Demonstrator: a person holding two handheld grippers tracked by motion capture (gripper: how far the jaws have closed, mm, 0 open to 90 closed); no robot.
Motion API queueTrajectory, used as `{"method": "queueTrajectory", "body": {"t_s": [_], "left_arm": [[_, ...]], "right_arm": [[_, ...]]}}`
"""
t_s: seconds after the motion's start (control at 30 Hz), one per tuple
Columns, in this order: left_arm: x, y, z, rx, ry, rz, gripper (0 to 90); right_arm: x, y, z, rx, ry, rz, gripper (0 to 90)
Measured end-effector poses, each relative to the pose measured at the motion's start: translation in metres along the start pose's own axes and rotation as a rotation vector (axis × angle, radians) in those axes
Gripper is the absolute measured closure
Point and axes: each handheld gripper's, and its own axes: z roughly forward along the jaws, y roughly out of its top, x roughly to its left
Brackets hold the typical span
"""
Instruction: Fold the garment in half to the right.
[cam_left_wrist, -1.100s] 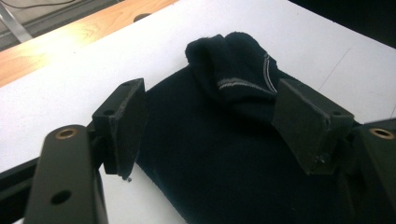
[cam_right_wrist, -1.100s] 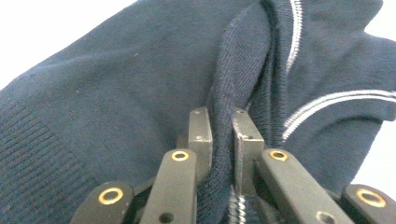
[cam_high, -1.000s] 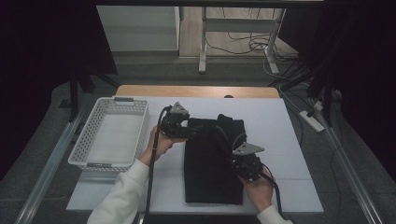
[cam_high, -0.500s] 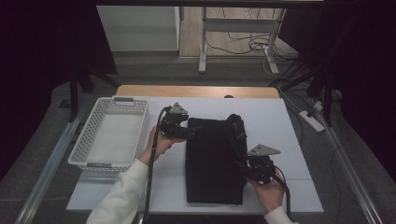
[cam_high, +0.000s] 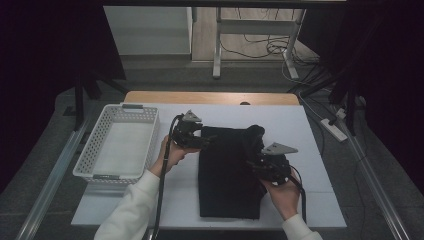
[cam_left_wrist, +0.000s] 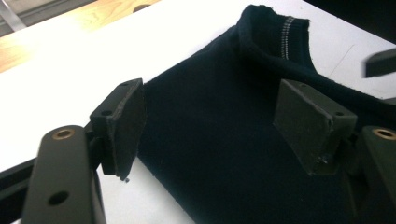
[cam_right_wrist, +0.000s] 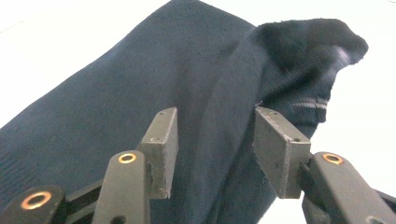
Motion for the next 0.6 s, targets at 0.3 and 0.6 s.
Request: {"method": "queueTrajectory", "body": {"t_s": [0.3, 0.6], "left_arm": [[0.002, -0.001, -0.003, -0.008, 0.004, -0.004, 26.6], [0.002, -0.001, -0.001, 0.0, 0.003, -0.003, 26.4]], "right_arm": [[-0.021, -0.009, 0.011, 0.061, -0.064, -0.016, 83.1], [-0.042, -0.036, 0.01, 0.108, -0.059, 0.048, 83.0]]}}
